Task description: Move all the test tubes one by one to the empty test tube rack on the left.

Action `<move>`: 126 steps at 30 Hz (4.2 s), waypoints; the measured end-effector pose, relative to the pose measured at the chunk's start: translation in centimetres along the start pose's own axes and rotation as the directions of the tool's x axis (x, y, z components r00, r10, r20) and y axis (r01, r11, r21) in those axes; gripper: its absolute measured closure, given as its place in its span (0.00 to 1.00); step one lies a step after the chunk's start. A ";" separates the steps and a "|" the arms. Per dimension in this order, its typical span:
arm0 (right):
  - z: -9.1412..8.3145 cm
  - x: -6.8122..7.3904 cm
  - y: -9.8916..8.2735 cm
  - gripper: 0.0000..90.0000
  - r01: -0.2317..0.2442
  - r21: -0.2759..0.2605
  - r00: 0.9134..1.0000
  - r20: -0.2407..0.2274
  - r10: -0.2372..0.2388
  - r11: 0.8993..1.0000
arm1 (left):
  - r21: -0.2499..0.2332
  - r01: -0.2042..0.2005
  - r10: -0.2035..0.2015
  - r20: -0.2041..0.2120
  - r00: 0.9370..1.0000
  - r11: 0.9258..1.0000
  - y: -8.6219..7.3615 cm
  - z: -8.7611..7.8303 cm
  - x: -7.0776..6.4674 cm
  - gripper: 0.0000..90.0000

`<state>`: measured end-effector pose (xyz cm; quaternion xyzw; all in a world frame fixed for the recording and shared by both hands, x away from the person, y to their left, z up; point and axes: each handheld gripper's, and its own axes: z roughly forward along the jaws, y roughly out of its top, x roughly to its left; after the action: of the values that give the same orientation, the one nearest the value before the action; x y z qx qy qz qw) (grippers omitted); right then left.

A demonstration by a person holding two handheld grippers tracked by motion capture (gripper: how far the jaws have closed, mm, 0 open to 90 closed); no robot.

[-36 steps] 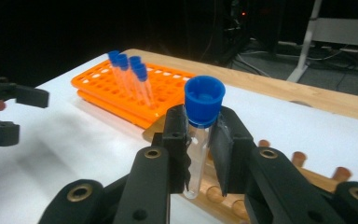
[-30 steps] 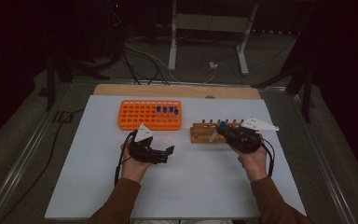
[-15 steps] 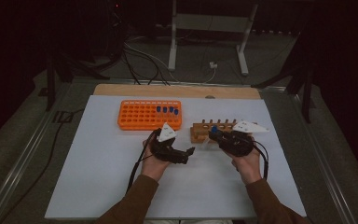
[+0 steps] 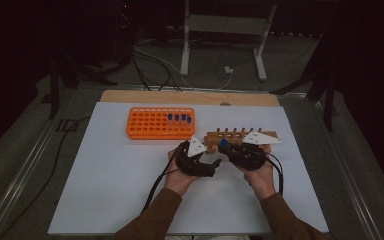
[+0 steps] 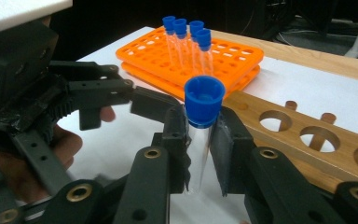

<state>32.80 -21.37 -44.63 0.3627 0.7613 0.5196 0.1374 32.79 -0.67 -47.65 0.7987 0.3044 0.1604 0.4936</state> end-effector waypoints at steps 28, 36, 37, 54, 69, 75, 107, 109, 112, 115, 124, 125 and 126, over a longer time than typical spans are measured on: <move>0.5 0.3 -0.3 0.85 -0.016 0.019 0.999 -0.046 0.017 1.000 | -0.010 -0.067 0.067 0.055 0.996 0.998 0.0 0.1 -0.2 0.87; -0.2 -0.2 0.0 0.67 -0.039 -0.009 0.998 -0.048 0.038 0.999 | -0.021 -0.043 0.044 0.034 0.998 0.999 0.1 -0.6 0.8 0.87; -0.3 -0.3 0.0 0.63 -0.041 -0.014 0.998 -0.049 0.040 0.999 | -0.026 -0.035 0.036 0.030 0.999 0.999 0.2 -0.8 1.0 0.87; -0.7 -0.8 0.1 0.10 -0.041 0.004 0.999 -0.009 0.041 0.999 | -0.092 0.016 -0.019 -0.024 1.000 0.996 1.3 -3.8 4.4 0.87; -1.3 -1.0 0.1 0.01 0.015 0.023 0.999 0.030 -0.015 1.000 | -0.136 0.034 -0.044 -0.072 0.996 0.990 2.6 -6.0 7.5 0.87; -2.0 -1.4 -0.1 0.00 0.027 0.021 0.999 0.038 -0.028 0.999 | -0.149 0.059 -0.073 -0.090 0.993 0.987 2.8 -6.8 9.2 0.87; -3.1 -2.8 -0.8 0.00 0.003 -0.016 0.998 0.064 -0.002 1.000 | -0.230 0.148 -0.199 -0.214 0.956 0.962 0.9 -6.8 14.5 0.87; -3.0 -2.7 -0.8 0.00 0.005 -0.016 0.998 0.063 -0.004 1.000 | -0.221 0.150 -0.200 -0.227 0.953 0.964 0.7 -6.7 14.7 0.87; -3.0 -2.7 -0.8 0.00 0.008 -0.017 0.998 0.060 -0.007 1.000 | -0.213 0.155 -0.205 -0.242 0.948 0.965 0.5 -6.5 15.0 0.87; -3.0 -2.6 -0.8 0.00 0.008 -0.017 0.998 0.057 -0.007 1.000 | -0.205 0.160 -0.210 -0.254 0.944 0.966 0.3 -6.3 15.3 0.87; -2.9 -2.6 -0.9 0.00 0.012 -0.015 0.999 0.051 -0.011 1.000 | -0.174 0.151 -0.196 -0.280 0.940 0.973 -0.2 -5.3 15.6 0.87; -2.9 -2.6 -0.9 0.00 0.011 -0.015 0.999 0.050 -0.011 1.000 | -0.173 0.153 -0.197 -0.280 0.939 0.973 -0.2 -5.2 15.6 0.87; -2.8 -2.5 -0.9 0.00 0.010 -0.014 0.999 0.050 -0.010 1.000 | -0.171 0.153 -0.197 -0.280 0.939 0.973 -0.2 -5.2 15.6 0.87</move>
<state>32.54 -25.29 -44.66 0.3707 0.7557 0.5151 0.1616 41.76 13.04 -46.16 0.6970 0.4320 0.2553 0.5122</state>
